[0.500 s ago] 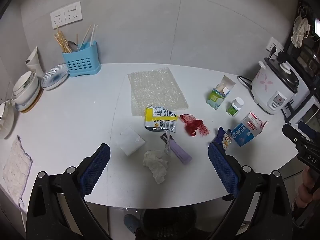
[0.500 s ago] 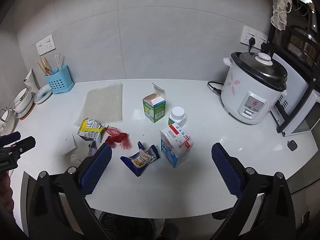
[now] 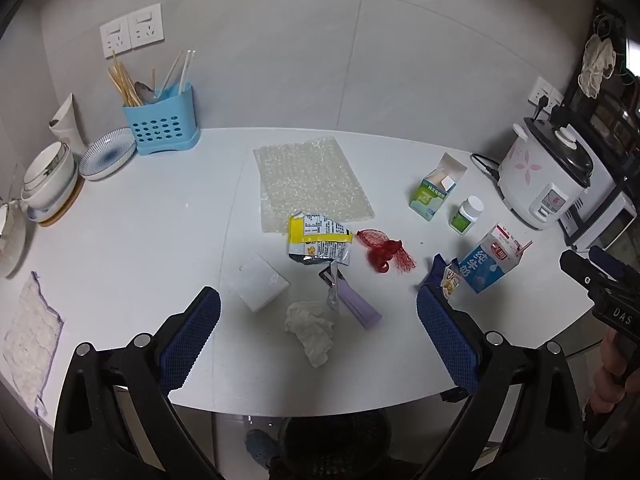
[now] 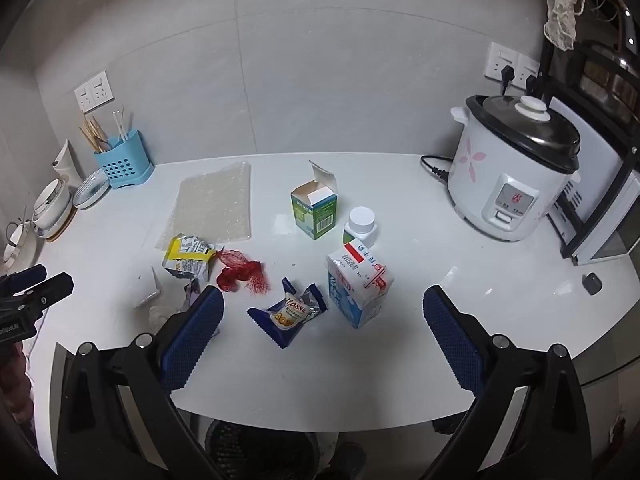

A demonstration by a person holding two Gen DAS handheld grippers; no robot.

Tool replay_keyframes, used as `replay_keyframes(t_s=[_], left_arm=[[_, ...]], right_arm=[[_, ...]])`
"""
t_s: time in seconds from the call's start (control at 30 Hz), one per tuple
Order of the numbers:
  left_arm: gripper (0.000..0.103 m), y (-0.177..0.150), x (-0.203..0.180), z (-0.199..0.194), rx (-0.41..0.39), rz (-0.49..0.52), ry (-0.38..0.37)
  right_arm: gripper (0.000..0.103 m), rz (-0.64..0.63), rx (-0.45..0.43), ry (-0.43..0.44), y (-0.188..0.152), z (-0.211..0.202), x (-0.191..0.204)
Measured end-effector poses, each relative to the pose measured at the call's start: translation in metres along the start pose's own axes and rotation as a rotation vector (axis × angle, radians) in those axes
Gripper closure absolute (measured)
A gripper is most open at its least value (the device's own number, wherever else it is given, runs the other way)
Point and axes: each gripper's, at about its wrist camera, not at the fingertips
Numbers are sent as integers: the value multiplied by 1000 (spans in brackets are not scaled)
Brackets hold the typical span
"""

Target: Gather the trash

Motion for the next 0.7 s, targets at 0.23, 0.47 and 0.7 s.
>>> replay_keyframes(t_s=[0.23,0.47,0.7], left_arm=[[7,-5,3,3,8,-7,-7],[7,-7,3,8,34,-21,-18],[7,-4,3,7,20,-22,-35]], right_arm=[[7,-7,-4,8,3,-2,-7],[7,-4,-5,5,5,0,-7],[7,-3,-8,2,6,-1,-7]])
Point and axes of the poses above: each gripper's, at about its wrist camera, not at the fingertips, and z roughly the way its jaws point, x to its left, y to its top, and after that the axes turned 15 degrees about z, right-handed
